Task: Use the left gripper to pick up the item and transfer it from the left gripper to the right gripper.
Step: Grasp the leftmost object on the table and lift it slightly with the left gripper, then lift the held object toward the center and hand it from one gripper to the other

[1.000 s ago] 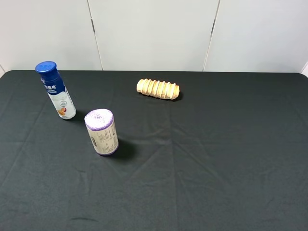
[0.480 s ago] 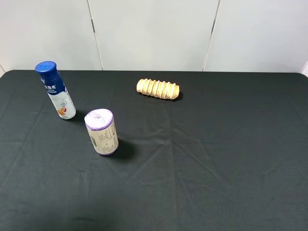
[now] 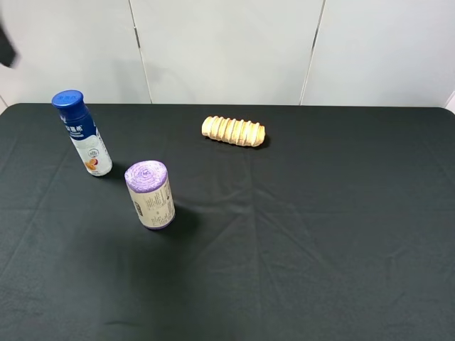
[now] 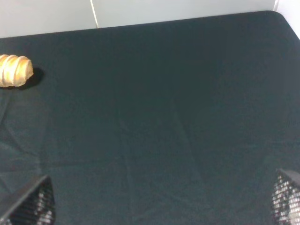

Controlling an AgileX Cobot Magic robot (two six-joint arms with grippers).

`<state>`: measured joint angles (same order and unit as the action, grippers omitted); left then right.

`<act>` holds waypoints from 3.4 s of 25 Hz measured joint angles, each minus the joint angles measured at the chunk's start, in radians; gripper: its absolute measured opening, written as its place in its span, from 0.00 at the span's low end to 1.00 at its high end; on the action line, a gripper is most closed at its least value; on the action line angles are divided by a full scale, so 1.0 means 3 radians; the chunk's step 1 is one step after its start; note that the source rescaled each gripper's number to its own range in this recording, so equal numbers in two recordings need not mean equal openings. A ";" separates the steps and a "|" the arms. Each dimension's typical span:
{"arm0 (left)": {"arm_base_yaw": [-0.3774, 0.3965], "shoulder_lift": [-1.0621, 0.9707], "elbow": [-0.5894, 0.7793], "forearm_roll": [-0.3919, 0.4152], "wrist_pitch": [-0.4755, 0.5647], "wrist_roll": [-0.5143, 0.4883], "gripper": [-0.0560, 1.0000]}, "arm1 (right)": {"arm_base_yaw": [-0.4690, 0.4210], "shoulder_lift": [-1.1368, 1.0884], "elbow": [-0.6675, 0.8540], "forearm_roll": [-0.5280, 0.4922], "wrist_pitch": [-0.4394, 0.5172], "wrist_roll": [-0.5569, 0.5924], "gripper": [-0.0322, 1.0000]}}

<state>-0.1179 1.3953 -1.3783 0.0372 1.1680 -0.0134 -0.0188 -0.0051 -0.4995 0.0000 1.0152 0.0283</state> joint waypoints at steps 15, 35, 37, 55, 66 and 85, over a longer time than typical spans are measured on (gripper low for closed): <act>-0.0115 0.1002 -0.0153 0.0055 -0.0349 0.0003 0.97 | 0.0000 0.0000 0.0000 0.0000 0.0000 0.0000 1.00; -0.0115 0.1656 -0.0227 0.0065 -0.0810 0.0003 0.61 | 0.0000 0.0000 0.0000 0.0000 0.0000 0.0000 1.00; -0.0115 0.1656 -0.0227 0.0065 -0.0809 0.0003 0.40 | 0.0000 0.0000 0.0000 0.0000 0.0000 0.0000 1.00; -0.0115 0.1553 -0.0451 0.0064 -0.0655 0.0003 0.07 | 0.0000 0.0000 0.0000 0.0000 0.0000 0.0000 1.00; -0.0112 0.0984 -0.1040 -0.0303 -0.0166 0.0003 0.07 | 0.0000 0.0000 0.0000 0.0000 0.0000 0.0000 1.00; -0.1216 0.1127 -0.1052 -0.1489 -0.0503 0.0125 0.07 | 0.0000 0.0000 0.0000 0.0022 0.0000 0.0000 1.00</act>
<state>-0.4827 1.7334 -1.6939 -0.4095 1.0172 0.0240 -0.0188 -0.0051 -0.4995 0.0066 1.0152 0.0283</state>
